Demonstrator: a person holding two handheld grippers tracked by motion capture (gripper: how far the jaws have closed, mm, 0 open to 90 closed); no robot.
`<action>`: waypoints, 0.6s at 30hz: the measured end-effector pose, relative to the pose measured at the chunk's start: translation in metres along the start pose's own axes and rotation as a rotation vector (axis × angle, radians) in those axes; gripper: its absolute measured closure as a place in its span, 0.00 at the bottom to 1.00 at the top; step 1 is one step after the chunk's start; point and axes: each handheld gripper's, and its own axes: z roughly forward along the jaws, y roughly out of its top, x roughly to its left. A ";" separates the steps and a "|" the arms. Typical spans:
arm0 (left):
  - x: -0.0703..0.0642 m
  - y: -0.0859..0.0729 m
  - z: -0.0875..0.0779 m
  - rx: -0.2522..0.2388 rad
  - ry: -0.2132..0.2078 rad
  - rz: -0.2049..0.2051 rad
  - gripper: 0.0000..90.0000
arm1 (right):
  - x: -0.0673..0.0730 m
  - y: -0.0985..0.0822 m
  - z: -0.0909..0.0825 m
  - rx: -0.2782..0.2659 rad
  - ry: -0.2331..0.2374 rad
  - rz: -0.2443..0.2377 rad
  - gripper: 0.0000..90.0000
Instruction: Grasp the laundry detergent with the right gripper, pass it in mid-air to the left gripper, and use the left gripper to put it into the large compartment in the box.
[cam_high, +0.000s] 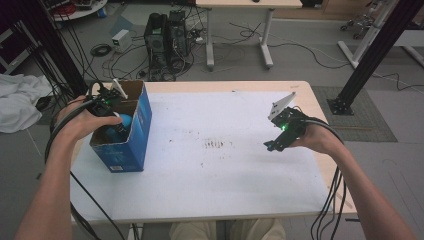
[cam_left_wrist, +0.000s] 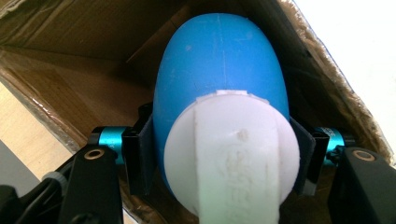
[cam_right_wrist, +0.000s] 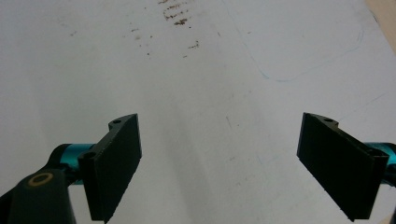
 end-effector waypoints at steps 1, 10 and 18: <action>0.000 -0.001 0.005 0.003 0.000 0.012 0.42 | 0.001 0.000 0.005 0.005 0.005 0.007 0.15; -0.001 0.001 0.005 0.013 0.004 0.004 0.42 | 0.002 0.000 0.004 0.005 0.005 0.005 0.15; -0.001 0.002 0.005 0.018 0.007 0.009 0.42 | 0.004 0.001 0.006 0.006 0.010 0.001 0.15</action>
